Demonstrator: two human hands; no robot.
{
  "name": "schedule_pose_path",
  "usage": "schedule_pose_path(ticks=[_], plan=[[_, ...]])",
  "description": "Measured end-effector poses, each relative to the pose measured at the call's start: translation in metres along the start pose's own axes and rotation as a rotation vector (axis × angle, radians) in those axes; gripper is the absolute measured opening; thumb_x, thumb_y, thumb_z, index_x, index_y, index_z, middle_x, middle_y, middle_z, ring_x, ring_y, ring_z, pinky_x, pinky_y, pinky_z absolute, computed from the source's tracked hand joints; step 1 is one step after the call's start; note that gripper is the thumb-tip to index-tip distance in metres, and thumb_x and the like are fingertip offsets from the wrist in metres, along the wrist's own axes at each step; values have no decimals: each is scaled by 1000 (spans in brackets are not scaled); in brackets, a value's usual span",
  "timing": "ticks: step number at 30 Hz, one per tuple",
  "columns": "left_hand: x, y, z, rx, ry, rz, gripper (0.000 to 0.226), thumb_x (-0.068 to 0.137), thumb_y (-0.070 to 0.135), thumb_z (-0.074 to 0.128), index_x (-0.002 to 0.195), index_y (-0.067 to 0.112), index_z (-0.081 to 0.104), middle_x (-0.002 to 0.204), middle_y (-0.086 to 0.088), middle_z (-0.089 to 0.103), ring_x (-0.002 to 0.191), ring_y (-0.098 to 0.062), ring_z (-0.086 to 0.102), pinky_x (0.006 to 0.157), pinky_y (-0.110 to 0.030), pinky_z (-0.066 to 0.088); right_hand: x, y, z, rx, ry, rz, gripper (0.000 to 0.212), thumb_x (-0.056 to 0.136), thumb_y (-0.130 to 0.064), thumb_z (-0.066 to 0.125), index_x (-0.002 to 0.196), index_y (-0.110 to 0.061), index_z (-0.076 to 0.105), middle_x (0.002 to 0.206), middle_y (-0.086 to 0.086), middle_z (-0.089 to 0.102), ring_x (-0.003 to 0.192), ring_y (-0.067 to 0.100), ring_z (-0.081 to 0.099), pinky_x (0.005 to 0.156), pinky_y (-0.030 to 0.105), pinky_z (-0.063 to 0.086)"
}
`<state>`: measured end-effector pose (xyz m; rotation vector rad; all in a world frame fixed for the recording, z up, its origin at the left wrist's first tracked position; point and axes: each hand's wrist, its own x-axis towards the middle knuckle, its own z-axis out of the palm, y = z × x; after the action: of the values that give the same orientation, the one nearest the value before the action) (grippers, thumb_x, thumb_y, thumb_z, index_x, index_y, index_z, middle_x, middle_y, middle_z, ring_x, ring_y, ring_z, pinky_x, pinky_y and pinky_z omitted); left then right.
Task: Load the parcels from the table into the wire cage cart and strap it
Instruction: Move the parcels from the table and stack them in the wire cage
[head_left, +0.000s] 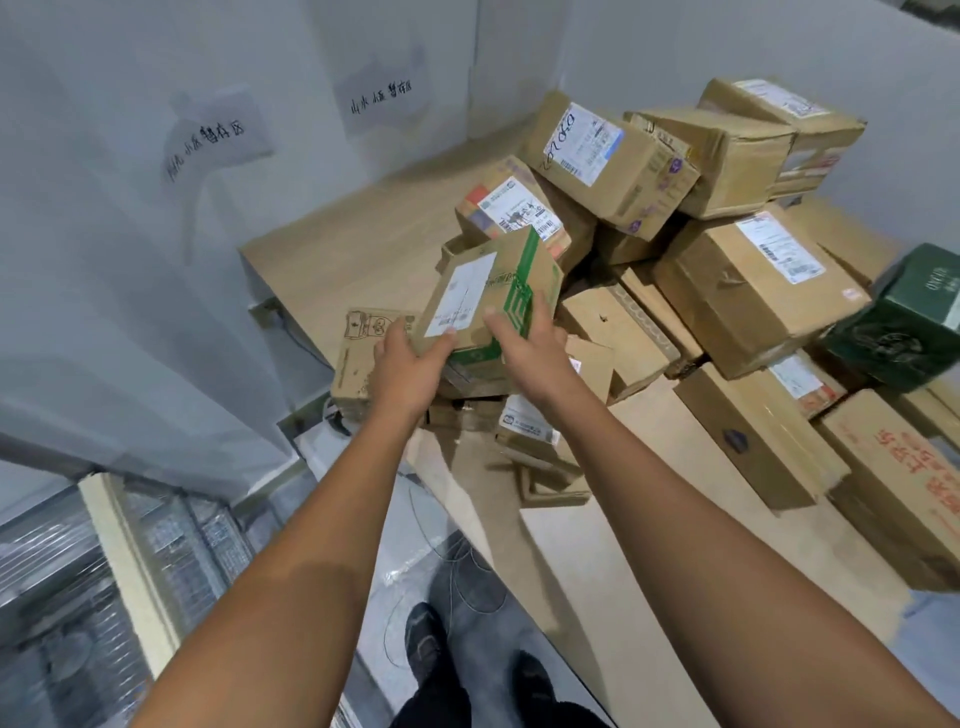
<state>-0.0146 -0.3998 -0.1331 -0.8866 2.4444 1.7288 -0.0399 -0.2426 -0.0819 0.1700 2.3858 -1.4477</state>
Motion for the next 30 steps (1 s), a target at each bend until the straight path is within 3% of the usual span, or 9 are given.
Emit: schedule_pose_path(ticks=[7,10,13,16,18,20,23,26,30], plan=[[-47,14,17,-168,4,88,128,60,77,74,164,24,22,145,10,26,129,-9,40,105,-27,39,-29,12,-28,110,111,-126,85,82,-75,57,153,-42,25,148,2,29,140,31,37,113,54,42],[-80,19,18,-298,64,177,100,64,72,78,150,35,44,135,11,39,126,-7,50,108,-30,47,-47,15,-50,216,110,-196,70,78,-75,61,138,-45,36,141,-2,35,123,13,49,100,40,53],[-112,12,10,-538,167,224,71,71,62,81,129,34,51,134,4,57,121,-9,63,101,-38,57,-66,15,-57,298,-27,-277,65,78,-70,66,133,-46,40,144,-4,41,121,3,55,91,31,58],[-144,-8,-14,-686,312,213,65,73,53,83,123,34,46,131,1,64,115,-11,69,86,-29,59,-82,18,-32,294,-198,-340,70,87,-55,70,148,-47,36,154,-2,40,140,10,45,113,43,47],[-167,-32,-36,-735,407,192,64,78,44,82,129,34,45,131,0,67,113,-16,72,80,-27,60,-96,17,-2,232,-310,-376,78,92,-49,71,158,-43,30,162,-3,32,148,8,33,122,45,36],[-192,-60,-64,-729,513,172,73,82,43,79,145,31,43,135,5,66,117,-12,69,86,-27,59,-114,11,36,190,-437,-420,77,93,-44,71,159,-42,31,162,-6,31,150,9,31,125,46,32],[-229,-107,-107,-713,656,150,72,85,43,76,149,26,47,133,6,70,122,-14,67,99,-32,56,-144,-1,100,125,-626,-427,71,84,-48,70,150,-41,44,153,0,40,144,14,42,122,46,36],[-261,-150,-145,-721,818,85,66,84,43,75,144,27,53,126,11,73,116,-11,69,100,-34,57,-174,-15,166,86,-787,-341,70,72,-62,71,134,-38,50,146,15,48,137,26,52,119,49,40],[-312,-219,-186,-764,1049,-47,69,88,39,75,149,24,47,130,9,70,119,-8,67,103,-34,54,-229,-12,272,-166,-985,-390,65,65,-81,67,118,-49,45,142,7,50,133,24,54,116,50,42]])
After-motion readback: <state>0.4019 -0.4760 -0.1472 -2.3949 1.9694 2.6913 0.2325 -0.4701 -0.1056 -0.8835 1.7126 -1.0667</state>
